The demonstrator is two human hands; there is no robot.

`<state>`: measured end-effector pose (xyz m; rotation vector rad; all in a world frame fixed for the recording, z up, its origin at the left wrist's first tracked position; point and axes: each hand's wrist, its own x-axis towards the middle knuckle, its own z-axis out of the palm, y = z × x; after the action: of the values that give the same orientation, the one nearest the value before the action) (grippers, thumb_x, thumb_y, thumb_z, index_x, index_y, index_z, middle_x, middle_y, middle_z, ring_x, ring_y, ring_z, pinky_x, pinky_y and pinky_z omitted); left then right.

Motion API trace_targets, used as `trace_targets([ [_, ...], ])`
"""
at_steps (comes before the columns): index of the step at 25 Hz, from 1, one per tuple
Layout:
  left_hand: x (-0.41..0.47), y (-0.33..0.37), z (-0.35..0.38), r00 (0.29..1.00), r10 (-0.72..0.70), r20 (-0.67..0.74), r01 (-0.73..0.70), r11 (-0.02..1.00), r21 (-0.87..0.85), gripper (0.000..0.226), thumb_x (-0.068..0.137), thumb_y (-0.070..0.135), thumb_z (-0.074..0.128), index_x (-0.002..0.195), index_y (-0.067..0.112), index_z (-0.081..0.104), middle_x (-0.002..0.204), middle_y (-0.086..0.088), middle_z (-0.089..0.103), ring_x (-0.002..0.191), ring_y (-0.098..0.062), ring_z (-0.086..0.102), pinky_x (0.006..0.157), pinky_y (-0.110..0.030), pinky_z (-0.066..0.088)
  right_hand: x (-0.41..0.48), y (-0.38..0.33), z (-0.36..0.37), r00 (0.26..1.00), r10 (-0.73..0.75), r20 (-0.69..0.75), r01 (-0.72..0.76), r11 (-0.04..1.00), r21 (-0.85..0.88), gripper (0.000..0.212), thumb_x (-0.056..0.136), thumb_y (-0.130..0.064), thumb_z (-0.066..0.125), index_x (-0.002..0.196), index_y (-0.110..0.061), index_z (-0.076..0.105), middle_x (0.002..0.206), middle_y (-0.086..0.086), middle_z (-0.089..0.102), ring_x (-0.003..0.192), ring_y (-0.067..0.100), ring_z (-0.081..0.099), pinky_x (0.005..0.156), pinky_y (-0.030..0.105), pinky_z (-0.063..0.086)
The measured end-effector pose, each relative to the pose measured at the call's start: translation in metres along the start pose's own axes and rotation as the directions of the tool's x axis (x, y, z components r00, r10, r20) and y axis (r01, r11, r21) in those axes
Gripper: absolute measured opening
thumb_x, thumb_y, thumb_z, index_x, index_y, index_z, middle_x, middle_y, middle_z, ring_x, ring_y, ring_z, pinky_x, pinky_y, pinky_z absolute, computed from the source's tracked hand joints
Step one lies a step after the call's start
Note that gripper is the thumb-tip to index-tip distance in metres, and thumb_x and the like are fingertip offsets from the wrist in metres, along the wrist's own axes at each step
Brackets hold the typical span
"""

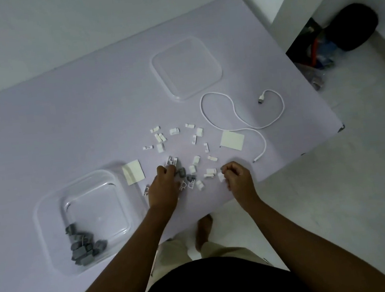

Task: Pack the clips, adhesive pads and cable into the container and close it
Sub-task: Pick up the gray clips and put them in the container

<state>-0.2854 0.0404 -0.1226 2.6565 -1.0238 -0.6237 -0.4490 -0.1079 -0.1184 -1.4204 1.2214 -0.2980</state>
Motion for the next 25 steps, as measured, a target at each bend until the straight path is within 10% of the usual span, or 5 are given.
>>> trace_targets([
  [4,0.009,0.004,0.004,0.998,-0.005,-0.057,0.002,0.998,-0.055,0.029,0.094,0.024,0.06,0.119,0.012,0.052,0.112,-0.011,0.055,0.086,-0.026,0.063,0.067,-0.034,0.054,0.011,0.007,-0.017,0.978,-0.207,0.027,0.187,0.813,-0.552,0.025,0.087,-0.001,0.061,0.108,-0.014,0.065,0.104,0.005,0.06,0.09,0.014,0.055,0.082,0.026,0.051],
  [14,0.015,0.004,0.011,0.999,-0.005,-0.036,-0.001,0.987,-0.162,0.018,0.094,0.015,0.058,0.111,0.009,0.06,0.101,-0.009,0.064,0.088,-0.023,0.06,0.077,-0.035,0.053,0.029,0.015,-0.005,0.976,-0.191,0.107,0.218,0.819,-0.531,0.028,0.086,-0.011,0.071,0.114,-0.009,0.07,0.11,0.012,0.067,0.1,0.026,0.064,0.088,0.023,0.044],
  [19,0.023,0.01,-0.004,0.992,-0.1,-0.075,0.063,0.919,-0.389,0.014,0.088,0.018,0.067,0.095,0.006,0.067,0.087,-0.007,0.059,0.074,-0.02,0.056,0.069,-0.026,0.043,0.033,0.003,-0.007,0.985,0.14,-0.1,-0.138,0.99,0.026,0.025,0.085,-0.014,0.075,0.109,-0.008,0.073,0.097,0.007,0.073,0.083,0.017,0.063,0.077,0.028,0.053],
  [22,0.027,0.007,-0.005,0.979,-0.205,-0.02,0.168,0.852,-0.495,0.011,0.088,0.018,0.064,0.083,0.009,0.065,0.081,-0.005,0.062,0.071,-0.02,0.058,0.068,-0.03,0.045,0.03,-0.016,-0.011,0.925,0.355,0.134,-0.362,0.715,0.599,0.013,0.088,-0.01,0.068,0.099,-0.006,0.073,0.077,0.003,0.064,0.061,0.012,0.051,0.053,0.023,0.039],
  [25,0.032,0.006,-0.003,0.952,-0.269,0.145,0.298,0.712,-0.635,0.026,0.095,0.025,0.05,0.082,0.004,0.06,0.074,-0.01,0.064,0.066,-0.026,0.062,0.066,-0.039,0.051,0.026,-0.031,-0.013,0.889,0.32,0.329,-0.455,0.527,0.718,0.015,0.086,-0.017,0.054,0.081,-0.008,0.063,0.067,0.003,0.049,0.056,0.014,0.044,0.049,0.026,0.031],
])
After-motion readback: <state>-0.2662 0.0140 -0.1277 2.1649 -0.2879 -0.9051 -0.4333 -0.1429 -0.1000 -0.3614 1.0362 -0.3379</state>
